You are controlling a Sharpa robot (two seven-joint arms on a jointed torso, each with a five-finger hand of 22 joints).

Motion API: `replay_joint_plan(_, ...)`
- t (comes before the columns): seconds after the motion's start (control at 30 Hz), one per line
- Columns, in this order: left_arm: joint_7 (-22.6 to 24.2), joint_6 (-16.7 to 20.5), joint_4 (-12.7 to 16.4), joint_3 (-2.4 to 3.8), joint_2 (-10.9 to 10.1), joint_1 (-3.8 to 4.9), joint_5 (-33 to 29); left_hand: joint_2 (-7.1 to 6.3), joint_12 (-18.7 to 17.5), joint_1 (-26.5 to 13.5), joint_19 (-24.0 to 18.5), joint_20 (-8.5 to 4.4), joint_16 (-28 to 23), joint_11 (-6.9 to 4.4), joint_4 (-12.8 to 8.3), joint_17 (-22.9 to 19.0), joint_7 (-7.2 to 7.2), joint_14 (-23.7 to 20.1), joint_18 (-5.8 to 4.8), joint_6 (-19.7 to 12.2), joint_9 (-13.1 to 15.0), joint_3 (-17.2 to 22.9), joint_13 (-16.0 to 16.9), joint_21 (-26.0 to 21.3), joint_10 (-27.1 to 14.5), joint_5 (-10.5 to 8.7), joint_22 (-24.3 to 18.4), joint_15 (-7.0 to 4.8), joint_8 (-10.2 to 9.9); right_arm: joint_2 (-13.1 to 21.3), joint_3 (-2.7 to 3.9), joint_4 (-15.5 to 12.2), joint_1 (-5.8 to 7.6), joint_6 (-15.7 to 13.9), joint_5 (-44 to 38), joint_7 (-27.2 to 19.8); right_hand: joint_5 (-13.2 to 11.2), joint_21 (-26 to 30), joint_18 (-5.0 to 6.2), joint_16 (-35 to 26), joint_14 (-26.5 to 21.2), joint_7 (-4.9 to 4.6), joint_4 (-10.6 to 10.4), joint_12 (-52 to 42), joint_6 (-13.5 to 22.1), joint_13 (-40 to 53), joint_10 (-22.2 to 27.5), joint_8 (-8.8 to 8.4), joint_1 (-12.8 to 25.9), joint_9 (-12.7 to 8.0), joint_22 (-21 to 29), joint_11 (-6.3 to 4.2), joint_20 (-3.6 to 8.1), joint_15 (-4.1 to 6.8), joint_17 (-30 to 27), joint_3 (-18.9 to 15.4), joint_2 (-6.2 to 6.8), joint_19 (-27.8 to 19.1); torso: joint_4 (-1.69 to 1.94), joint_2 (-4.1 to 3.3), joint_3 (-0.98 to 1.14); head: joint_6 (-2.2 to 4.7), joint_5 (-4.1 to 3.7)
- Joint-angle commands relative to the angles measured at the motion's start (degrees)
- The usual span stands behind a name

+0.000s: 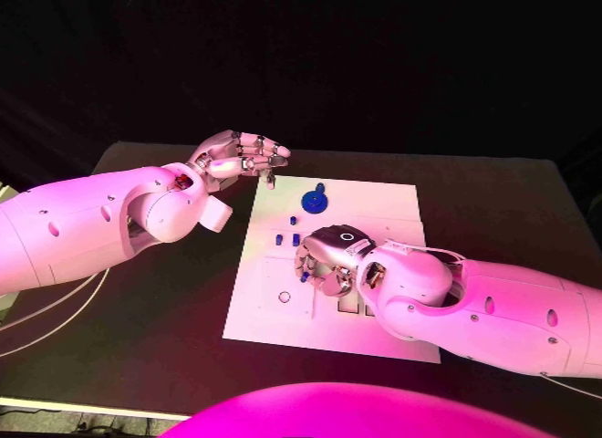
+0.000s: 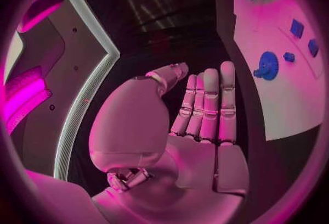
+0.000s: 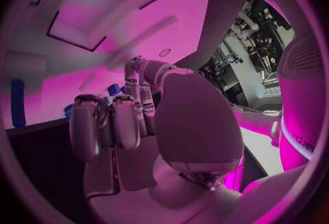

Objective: Assemble the parts on the task board

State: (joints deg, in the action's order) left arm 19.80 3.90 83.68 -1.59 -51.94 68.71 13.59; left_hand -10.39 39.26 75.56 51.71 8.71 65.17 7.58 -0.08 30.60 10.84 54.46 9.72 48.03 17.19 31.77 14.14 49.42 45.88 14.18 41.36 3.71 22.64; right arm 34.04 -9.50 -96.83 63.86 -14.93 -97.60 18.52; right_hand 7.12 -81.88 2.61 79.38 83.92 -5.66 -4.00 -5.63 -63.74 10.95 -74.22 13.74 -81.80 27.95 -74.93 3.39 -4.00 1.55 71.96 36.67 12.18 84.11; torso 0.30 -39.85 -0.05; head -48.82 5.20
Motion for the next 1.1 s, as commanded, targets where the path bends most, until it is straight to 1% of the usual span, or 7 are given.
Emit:
replay_joint_plan(0.03,0.17,-1.02,0.18,0.05,0.03,0.04,0.07,0.08,-0.28,0.38,-0.05,0.28,0.22,-0.02,-0.35,-0.08,0.05,-0.50,0.76,-0.41,0.08,-0.04,-0.08,-0.19,-0.32,0.24,0.10,-0.08,0.32,-0.28,-0.18,0.37,-0.23,2.09,-1.82,0.52,0.18,0.11,-1.05,-0.35,2.74,-0.42,0.41,0.33,0.09,0.01,-0.84,0.18,0.23,0.12,-13.01,-1.22,0.32,0.44,-0.06,0.05,-0.46,3.27,-0.01,0.00,0.01,-0.04,-0.04)
replay_joint_plan(0.17,0.13,-1.05,0.21,0.05,0.01,0.04,0.07,0.08,-0.28,0.38,-0.05,0.28,0.22,-0.02,-0.35,-0.08,0.05,-0.50,0.76,-0.41,0.08,-0.04,-0.08,-0.19,-0.32,0.24,0.10,-0.08,0.32,-0.70,-0.30,0.99,-0.34,2.27,-1.86,-0.03,1.06,1.18,-0.85,-0.54,2.62,-0.69,0.47,0.90,0.69,-0.07,-0.17,-0.08,1.38,0.20,-12.73,-0.88,0.19,0.11,-0.39,-0.34,-0.07,2.91,-0.03,-0.02,0.01,0.02,-0.12)
replay_joint_plan(0.23,0.12,-1.07,0.21,0.05,0.01,0.04,0.07,0.08,-0.28,0.38,-0.05,0.28,0.22,-0.02,-0.35,-0.08,0.05,-0.50,0.76,-0.41,0.08,-0.04,-0.08,-0.19,-0.32,0.24,0.10,-0.08,0.32,-0.84,-0.36,1.21,-0.39,2.42,-1.66,-0.38,4.96,3.42,-0.47,-0.52,2.55,-1.30,0.29,2.07,2.95,-0.49,2.03,-1.39,3.24,-0.16,-12.16,0.01,-0.24,-0.65,-0.45,-1.33,1.31,2.09,0.01,0.01,0.00,-0.02,-0.18)
replay_joint_plan(0.37,-0.01,-1.17,0.20,0.05,-0.01,0.04,0.07,0.10,-0.31,0.37,-0.08,0.30,0.23,0.00,-0.35,-0.11,0.06,-0.55,0.76,-0.42,0.12,-0.04,-0.13,-0.18,-0.38,0.23,0.12,-0.05,0.37,-0.93,-0.46,1.49,-0.44,2.17,-1.30,-1.08,4.28,7.07,0.14,-1.69,1.51,-1.91,-0.66,2.17,5.09,-1.62,6.96,-2.82,5.37,-0.78,-11.26,1.32,-1.35,-1.79,-2.44,-2.49,3.30,0.67,-0.03,0.04,-0.01,-0.10,-0.29)
replay_joint_plan(0.47,-0.07,-1.23,0.19,0.05,-0.04,0.04,0.07,0.10,-0.31,0.37,-0.08,0.30,0.23,0.00,-0.35,-0.11,0.06,-0.55,0.76,-0.42,0.12,-0.04,-0.13,-0.18,-0.38,0.23,0.12,-0.05,0.37,-0.90,-0.50,1.60,-0.49,1.83,-1.20,-1.43,3.72,11.43,0.89,-4.43,-0.64,-1.27,-0.48,1.63,6.86,-2.05,9.69,-4.07,5.35,-1.33,-10.20,1.96,-2.15,-2.34,-6.87,-4.05,4.22,-1.12,-0.07,0.06,-0.04,-0.02,-0.42)
replay_joint_plan(0.8,-0.18,-1.26,0.08,0.05,-0.07,0.04,0.07,0.14,-0.32,0.37,-0.09,0.30,0.23,0.01,-0.34,-0.12,0.07,-0.57,0.76,-0.42,0.13,-0.03,-0.14,-0.18,-0.40,0.24,0.13,-0.05,0.38,-0.44,-0.53,1.57,-0.69,0.29,-0.88,-1.99,3.73,11.75,0.96,-4.38,-1.07,-1.29,-0.34,0.98,6.60,-2.05,10.36,-4.11,4.95,-1.38,-10.15,2.06,-2.43,-2.47,-7.10,-4.91,3.92,-1.34,-0.07,0.06,0.03,0.06,-0.52)
replay_joint_plan(1.1,-0.23,-1.20,-0.07,0.05,-0.03,0.04,0.07,0.22,-0.35,0.43,-0.10,0.31,0.24,0.02,-0.37,-0.14,0.06,-0.60,0.76,-0.43,0.16,0.02,-0.18,-0.16,-0.49,0.24,0.15,-0.04,0.41,0.05,-0.53,1.09,-0.85,-1.52,-0.34,-2.45,4.03,9.15,0.60,-3.10,-0.28,-1.23,-0.10,-1.77,5.24,-1.39,8.01,-3.81,3.90,-1.34,-10.84,1.06,-1.90,-1.78,-5.96,-4.42,3.24,-0.23,-0.08,-0.01,0.08,0.13,-0.58)
